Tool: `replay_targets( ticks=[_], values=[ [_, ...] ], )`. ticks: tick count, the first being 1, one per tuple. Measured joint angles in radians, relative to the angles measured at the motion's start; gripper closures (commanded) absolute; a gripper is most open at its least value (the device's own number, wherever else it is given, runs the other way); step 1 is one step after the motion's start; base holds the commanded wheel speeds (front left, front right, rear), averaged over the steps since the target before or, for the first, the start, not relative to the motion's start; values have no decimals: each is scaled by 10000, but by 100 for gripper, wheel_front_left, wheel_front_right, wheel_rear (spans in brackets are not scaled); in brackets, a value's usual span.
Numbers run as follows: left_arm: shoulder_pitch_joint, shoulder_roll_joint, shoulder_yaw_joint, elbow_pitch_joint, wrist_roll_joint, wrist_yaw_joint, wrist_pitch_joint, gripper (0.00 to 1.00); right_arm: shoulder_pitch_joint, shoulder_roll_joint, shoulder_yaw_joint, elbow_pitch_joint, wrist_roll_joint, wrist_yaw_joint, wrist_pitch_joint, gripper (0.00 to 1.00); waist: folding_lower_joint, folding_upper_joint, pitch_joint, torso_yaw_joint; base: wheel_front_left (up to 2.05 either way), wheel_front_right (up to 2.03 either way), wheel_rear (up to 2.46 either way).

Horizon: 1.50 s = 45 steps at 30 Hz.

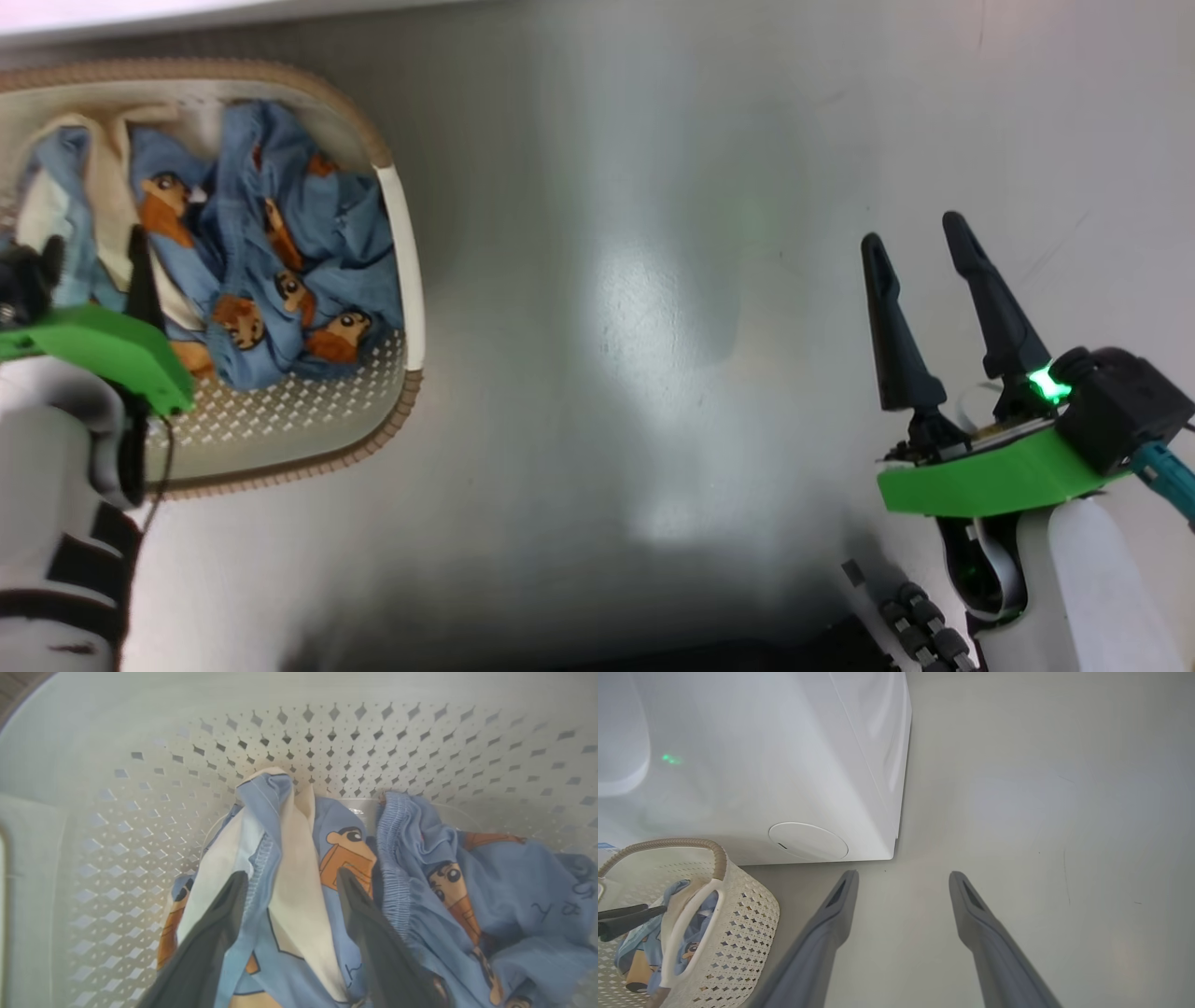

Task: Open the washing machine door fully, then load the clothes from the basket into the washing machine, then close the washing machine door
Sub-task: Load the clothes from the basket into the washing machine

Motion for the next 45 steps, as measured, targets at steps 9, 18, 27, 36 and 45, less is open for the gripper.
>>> replay_targets(
  ticks=[9,18,27,36,45],
  values=[
    [-912,407,-77,1068,0,-90,531,0,-163,-6,59,-81,105,0,0,0,0,0,538,-231,0,0,0],
    [-1763,393,-111,2073,-105,-148,951,0,-164,-8,113,-82,173,0,0,0,0,0,685,-382,0,0,0],
    [-2056,259,-174,2888,-198,-178,1080,100,-170,-8,42,-81,173,0,0,0,0,0,451,-384,0,0,0],
    [-1800,-36,-205,3047,-456,-435,-17,100,-356,-8,-107,-13,100,0,0,0,0,0,-348,-282,0,0,0],
    [-719,-259,-165,2575,-568,-512,-364,100,-203,-10,-111,249,69,0,0,0,0,0,-1470,-118,0,0,0]
  ],
)
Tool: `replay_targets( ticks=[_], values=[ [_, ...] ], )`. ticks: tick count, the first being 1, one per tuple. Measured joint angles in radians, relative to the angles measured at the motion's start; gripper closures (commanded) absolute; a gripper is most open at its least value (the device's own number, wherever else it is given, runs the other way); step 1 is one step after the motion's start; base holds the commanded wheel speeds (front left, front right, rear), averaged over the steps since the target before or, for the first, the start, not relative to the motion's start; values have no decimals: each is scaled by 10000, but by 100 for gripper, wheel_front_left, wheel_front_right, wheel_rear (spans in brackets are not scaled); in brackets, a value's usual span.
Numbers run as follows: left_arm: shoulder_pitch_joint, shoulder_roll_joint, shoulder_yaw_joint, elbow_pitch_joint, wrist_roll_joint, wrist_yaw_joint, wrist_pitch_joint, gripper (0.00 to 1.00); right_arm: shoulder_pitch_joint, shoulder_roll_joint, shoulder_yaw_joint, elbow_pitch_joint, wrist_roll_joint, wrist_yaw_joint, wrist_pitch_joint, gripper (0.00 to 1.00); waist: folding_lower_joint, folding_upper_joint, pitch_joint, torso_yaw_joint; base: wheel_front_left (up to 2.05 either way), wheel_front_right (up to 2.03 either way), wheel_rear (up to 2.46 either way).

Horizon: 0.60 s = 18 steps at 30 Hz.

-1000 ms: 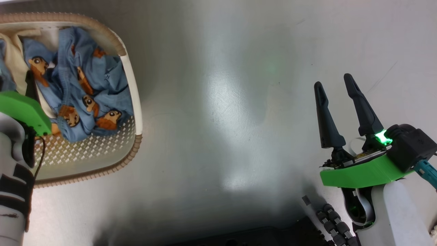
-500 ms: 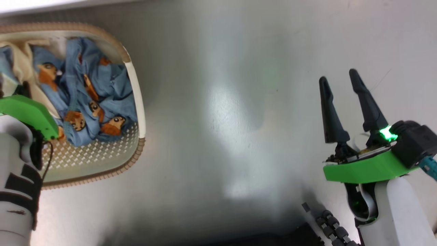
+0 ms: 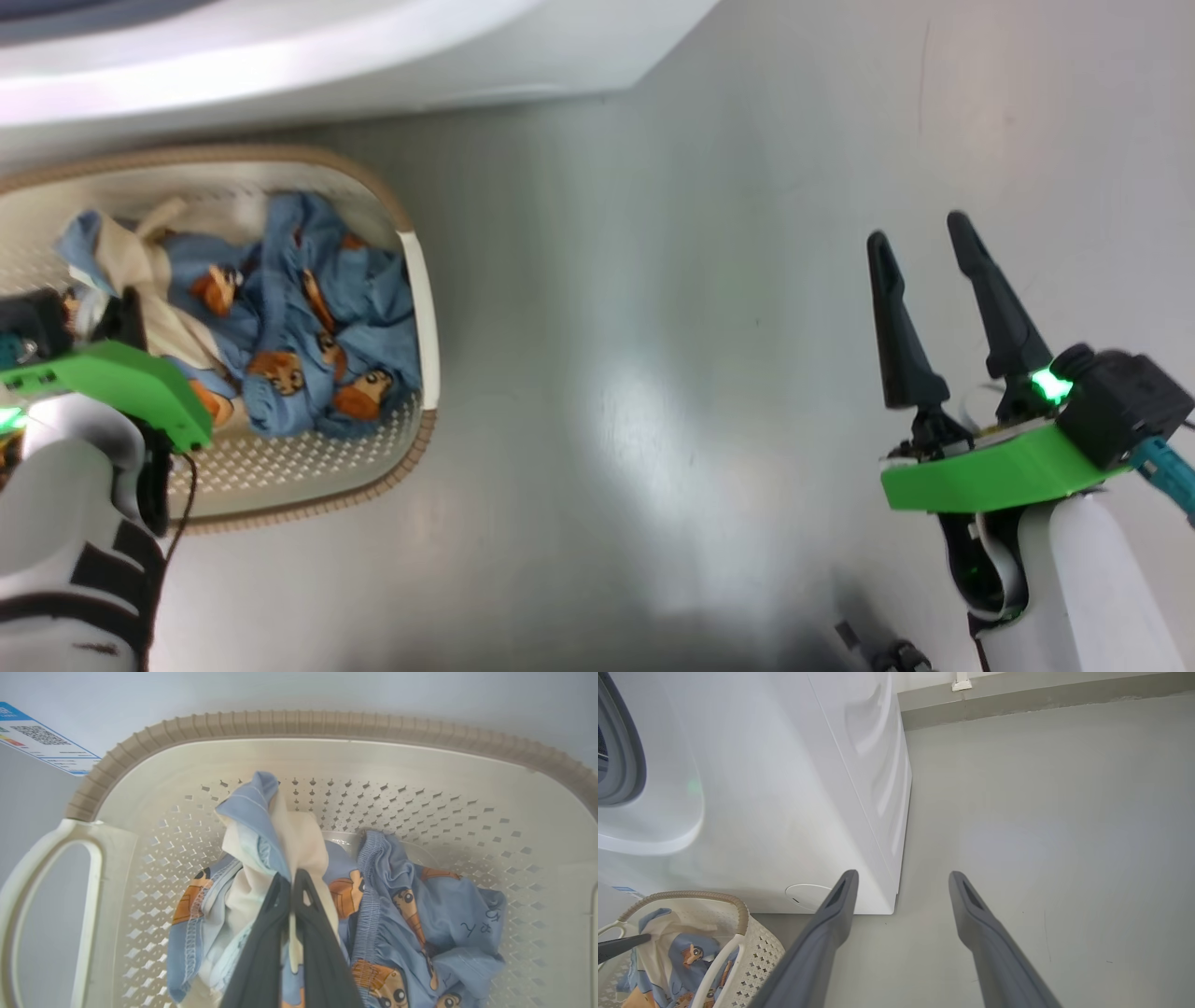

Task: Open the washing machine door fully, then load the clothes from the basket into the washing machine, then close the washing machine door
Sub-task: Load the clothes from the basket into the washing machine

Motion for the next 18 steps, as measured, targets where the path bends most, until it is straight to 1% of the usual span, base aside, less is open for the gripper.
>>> replay_targets(
  ticks=[2,5,6,10,18],
  values=[
    [267,-27,31,-330,-44,2,-2,100,145,0,6,46,-36,0,0,0,0,0,-259,39,0,0,0],
    [757,-67,150,-1183,-46,13,-6,100,327,0,6,107,-94,0,0,0,0,0,-648,99,0,0,0],
    [1146,-86,259,-1758,-46,69,-33,100,358,-2,8,176,-98,0,0,0,0,0,-915,132,0,0,0],
    [2011,-184,477,-2798,-31,221,-48,100,568,0,44,257,-98,0,0,0,0,0,-1465,181,0,0,0],
    [3513,-311,840,-4886,130,360,-73,100,1128,2,113,495,-98,0,0,0,0,0,-2635,229,0,0,0]
  ],
)
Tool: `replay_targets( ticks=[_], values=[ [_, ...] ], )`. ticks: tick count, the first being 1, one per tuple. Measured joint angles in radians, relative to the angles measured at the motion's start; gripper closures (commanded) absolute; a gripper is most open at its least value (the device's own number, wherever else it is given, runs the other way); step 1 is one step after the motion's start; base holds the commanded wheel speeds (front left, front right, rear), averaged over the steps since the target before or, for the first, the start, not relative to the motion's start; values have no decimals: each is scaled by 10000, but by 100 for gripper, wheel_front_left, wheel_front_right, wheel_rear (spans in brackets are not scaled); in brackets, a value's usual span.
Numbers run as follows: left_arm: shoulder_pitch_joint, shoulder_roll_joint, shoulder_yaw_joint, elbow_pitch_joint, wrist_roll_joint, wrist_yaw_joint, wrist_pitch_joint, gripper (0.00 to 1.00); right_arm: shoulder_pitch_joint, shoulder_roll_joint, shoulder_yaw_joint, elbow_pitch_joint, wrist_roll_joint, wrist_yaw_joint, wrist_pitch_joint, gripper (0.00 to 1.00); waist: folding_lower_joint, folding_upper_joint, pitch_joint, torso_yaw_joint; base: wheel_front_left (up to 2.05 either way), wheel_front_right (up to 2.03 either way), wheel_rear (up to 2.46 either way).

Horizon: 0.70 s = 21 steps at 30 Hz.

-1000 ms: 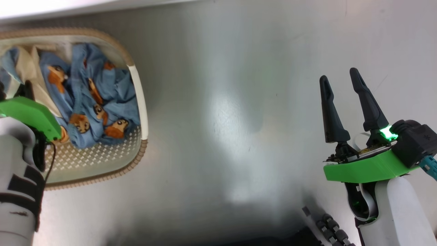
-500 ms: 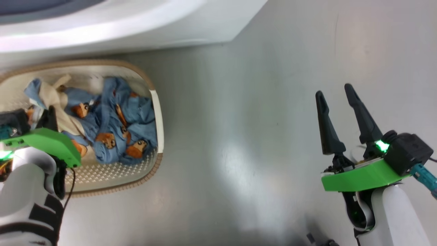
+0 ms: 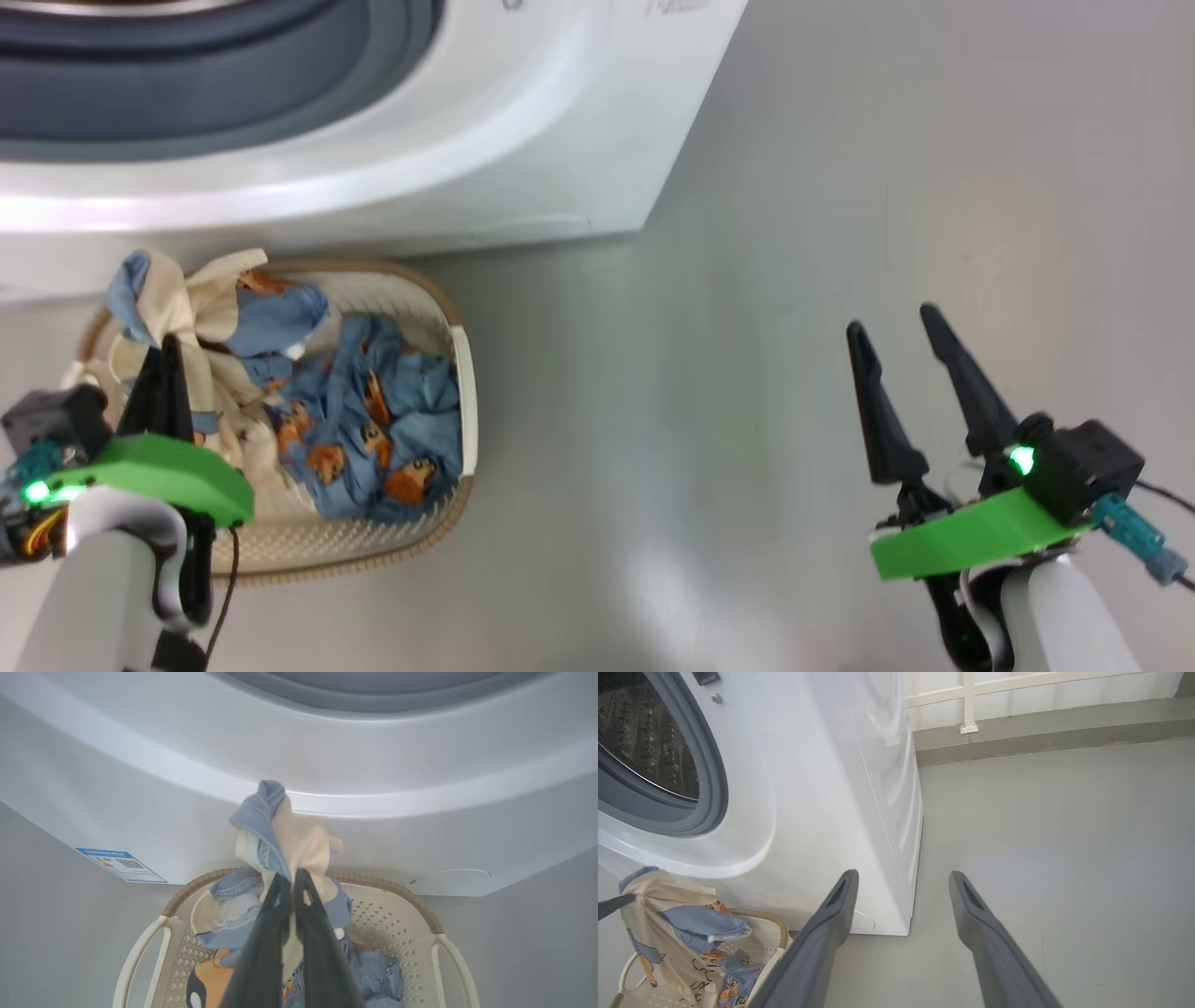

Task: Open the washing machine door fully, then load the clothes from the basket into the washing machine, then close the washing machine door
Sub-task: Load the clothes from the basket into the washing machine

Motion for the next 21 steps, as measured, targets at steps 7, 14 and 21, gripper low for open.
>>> replay_targets(
  ticks=[7,14,21],
  values=[
    [1329,-117,219,-1881,113,96,0,100,567,8,219,242,0,0,0,0,0,0,-1068,-5,0,0,0],
    [2280,-234,389,-3555,370,230,0,100,1029,12,343,383,0,0,0,0,0,0,-2092,-81,0,0,0],
    [2974,-205,502,-4541,460,349,0,100,1273,23,523,483,2,0,2,0,0,0,-2840,-240,0,0,0]
  ],
)
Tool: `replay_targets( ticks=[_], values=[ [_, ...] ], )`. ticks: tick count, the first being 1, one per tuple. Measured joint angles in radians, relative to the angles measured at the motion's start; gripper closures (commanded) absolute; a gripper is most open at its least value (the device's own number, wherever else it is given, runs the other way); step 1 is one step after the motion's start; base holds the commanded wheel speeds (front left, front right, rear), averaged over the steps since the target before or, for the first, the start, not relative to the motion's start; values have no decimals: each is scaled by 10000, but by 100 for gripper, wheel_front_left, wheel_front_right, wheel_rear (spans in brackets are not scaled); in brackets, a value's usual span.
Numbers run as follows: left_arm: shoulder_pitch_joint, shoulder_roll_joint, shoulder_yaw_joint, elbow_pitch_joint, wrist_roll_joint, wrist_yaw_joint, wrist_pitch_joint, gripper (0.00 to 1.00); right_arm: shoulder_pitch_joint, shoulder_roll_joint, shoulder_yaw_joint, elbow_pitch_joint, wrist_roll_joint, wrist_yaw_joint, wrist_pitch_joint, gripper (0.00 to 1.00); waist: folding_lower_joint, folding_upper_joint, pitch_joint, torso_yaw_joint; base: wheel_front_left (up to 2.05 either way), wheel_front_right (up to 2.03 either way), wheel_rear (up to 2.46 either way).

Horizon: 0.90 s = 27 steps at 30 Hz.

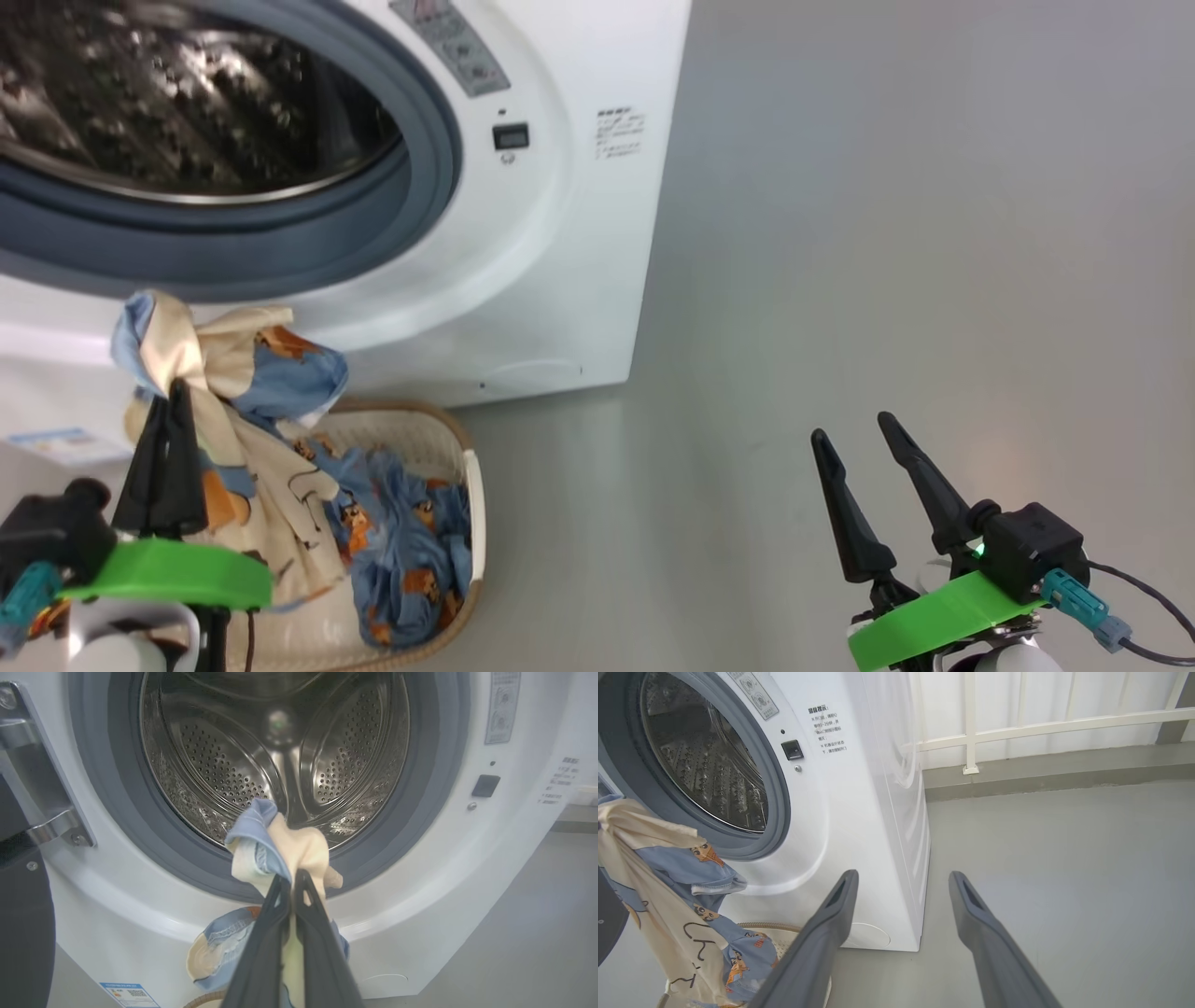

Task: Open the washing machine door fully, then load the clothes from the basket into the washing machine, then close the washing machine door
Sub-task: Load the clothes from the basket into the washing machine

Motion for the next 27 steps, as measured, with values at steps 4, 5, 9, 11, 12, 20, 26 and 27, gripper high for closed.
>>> replay_targets(
  ticks=[4,5,9,11,12,20,26,27],
  values=[
    [439,19,84,-573,58,88,0,100,68,0,23,29,0,0,-2,0,0,0,-402,-157,0,0,0],
    [551,29,127,-727,92,104,-2,100,158,2,21,27,0,0,-2,0,0,0,-488,-200,0,0,0],
    [946,123,267,-1227,180,176,-2,100,447,2,15,82,2,0,0,0,0,0,-822,-355,0,0,0],
    [1198,142,311,-1409,180,190,0,100,497,8,-10,63,2,0,-2,0,0,0,-971,-425,0,0,0],
    [1329,140,337,-1490,180,230,0,100,554,8,-33,33,2,0,-2,0,0,0,-1037,-462,0,0,0],
    [2198,67,602,-1837,180,280,0,100,612,10,-96,8,0,0,0,0,0,0,-1456,-706,0,0,0],
    [2509,-71,669,-1875,178,364,0,100,825,12,-196,4,-2,0,0,0,0,0,-1660,-768,0,0,0],
    [2546,-73,683,-1879,178,364,0,100,825,12,-217,0,-4,-2,-2,0,0,1,-1679,-763,0,0,0]
  ],
)
